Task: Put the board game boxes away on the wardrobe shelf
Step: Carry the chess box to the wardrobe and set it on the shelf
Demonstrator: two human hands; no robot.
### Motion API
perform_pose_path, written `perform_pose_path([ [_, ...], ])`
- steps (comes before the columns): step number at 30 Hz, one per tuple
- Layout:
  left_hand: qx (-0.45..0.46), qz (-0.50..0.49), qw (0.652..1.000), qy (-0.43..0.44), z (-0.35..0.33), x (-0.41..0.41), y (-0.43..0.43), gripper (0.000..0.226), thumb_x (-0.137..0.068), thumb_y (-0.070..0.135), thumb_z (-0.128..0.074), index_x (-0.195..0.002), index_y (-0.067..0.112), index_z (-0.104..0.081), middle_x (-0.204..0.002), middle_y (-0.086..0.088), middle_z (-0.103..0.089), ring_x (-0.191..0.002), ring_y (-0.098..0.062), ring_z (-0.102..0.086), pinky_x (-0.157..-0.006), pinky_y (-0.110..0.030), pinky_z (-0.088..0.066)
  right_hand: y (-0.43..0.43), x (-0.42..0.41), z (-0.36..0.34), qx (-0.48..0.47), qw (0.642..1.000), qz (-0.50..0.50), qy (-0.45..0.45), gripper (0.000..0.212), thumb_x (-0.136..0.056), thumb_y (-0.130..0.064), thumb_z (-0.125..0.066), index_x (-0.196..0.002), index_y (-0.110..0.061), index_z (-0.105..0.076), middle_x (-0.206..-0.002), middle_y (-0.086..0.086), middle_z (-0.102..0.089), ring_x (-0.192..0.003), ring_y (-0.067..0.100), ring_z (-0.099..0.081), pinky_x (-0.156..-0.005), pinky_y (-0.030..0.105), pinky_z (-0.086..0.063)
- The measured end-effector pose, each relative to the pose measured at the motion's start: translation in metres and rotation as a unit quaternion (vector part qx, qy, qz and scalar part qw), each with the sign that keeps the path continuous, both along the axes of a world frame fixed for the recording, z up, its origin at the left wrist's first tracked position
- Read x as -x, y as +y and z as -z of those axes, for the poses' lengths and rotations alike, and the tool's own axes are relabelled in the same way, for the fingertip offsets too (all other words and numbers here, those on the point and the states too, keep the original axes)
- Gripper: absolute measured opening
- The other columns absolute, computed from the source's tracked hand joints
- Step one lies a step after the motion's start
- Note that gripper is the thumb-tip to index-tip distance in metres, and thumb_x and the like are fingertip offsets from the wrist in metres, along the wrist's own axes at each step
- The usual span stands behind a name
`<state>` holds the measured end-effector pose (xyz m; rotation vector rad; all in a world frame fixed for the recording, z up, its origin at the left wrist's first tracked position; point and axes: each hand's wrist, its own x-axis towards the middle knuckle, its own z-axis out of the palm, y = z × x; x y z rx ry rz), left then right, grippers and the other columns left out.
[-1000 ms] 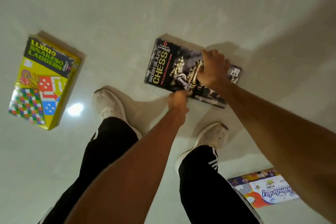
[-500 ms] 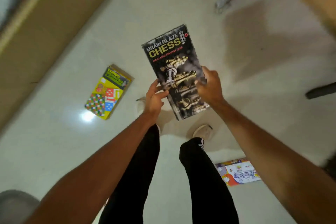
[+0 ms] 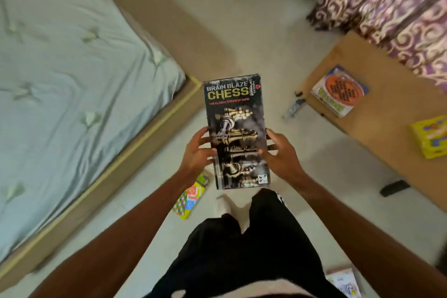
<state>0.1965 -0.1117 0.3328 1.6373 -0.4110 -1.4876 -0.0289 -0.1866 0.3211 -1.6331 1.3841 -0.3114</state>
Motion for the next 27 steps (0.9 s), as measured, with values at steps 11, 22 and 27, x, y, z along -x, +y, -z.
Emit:
perform_pose_path([
  [11,0.075,0.045,0.99,-0.112,-0.015,-0.089,-0.225,0.075,-0.079,-0.015,-0.059,-0.126,0.042,-0.047,-0.123,-0.005,-0.059,-0.096,-0.023,-0.064,-0.067,-0.031,-0.06,-0.232,-0.088,-0.018,0.046,0.999,-0.011,-0.026,0.064,-0.09,-0.027,-0.063,-0.146,-0.026,-0.033,-0.133,0.0,-0.051,-0.097,0.01,-0.062,-0.076,0.025,-0.056],
  [22,0.103,-0.031,0.963,-0.248,-0.038,-0.208,-0.469,0.081,-0.076,0.001,-0.071,-0.139,0.041,-0.039,-0.11,0.012,-0.058,-0.091,-0.016,-0.062,-0.063,-0.031,-0.059,-0.511,-0.235,-0.058,0.119,0.983,-0.142,-0.015,0.075,-0.086,-0.02,-0.066,-0.149,-0.02,-0.027,-0.132,0.005,-0.053,-0.107,0.011,-0.05,-0.086,0.015,-0.045],
  [27,0.073,-0.055,0.946,-0.311,-0.02,-0.314,-0.582,0.086,-0.076,0.006,-0.074,-0.146,0.036,-0.034,-0.123,0.001,-0.053,-0.093,-0.013,-0.062,-0.063,-0.025,-0.058,-0.645,-0.346,-0.045,0.147,0.968,-0.205,-0.01,0.071,-0.085,-0.01,-0.065,-0.147,-0.024,-0.034,-0.117,-0.001,-0.056,-0.102,0.007,-0.049,-0.087,0.017,-0.048],
])
